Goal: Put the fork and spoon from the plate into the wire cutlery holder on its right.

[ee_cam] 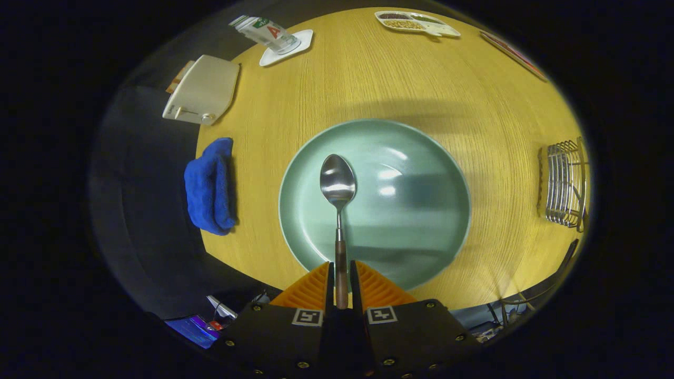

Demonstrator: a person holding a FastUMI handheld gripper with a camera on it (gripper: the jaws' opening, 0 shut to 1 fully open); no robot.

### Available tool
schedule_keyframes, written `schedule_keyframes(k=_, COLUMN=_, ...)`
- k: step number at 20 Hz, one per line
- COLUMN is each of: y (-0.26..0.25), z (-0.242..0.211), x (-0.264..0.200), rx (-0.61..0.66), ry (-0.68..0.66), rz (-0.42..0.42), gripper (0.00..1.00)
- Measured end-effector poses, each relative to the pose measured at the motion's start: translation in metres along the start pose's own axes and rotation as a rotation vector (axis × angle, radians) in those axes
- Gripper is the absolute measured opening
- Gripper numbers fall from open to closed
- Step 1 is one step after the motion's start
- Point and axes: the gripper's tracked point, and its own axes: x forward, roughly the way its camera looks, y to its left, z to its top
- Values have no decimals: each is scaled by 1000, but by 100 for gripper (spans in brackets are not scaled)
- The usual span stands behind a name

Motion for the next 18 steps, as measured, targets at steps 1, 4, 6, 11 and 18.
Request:
schedule_keyframes(k=1, y=-1, z=-1, x=5, rx=-5, ry=6, rz=-9, gripper=16)
schedule_keyframes(k=4, y=2, z=-3, x=13, rx=-13, ry=18, rz=-17, gripper=19)
schedule_keyframes(k=6, y=3, z=-3, x=20, rx=-14, ry=28, rz=-24, gripper=19)
schedule_keyframes(k=11, y=-2, z=-15, x=55, rx=-8, ry=53, rz=-22, gripper=19)
schedule_keyframes(k=18, y=7, z=-12, x=16, rx=19, ry=41, rz=62, gripper=8)
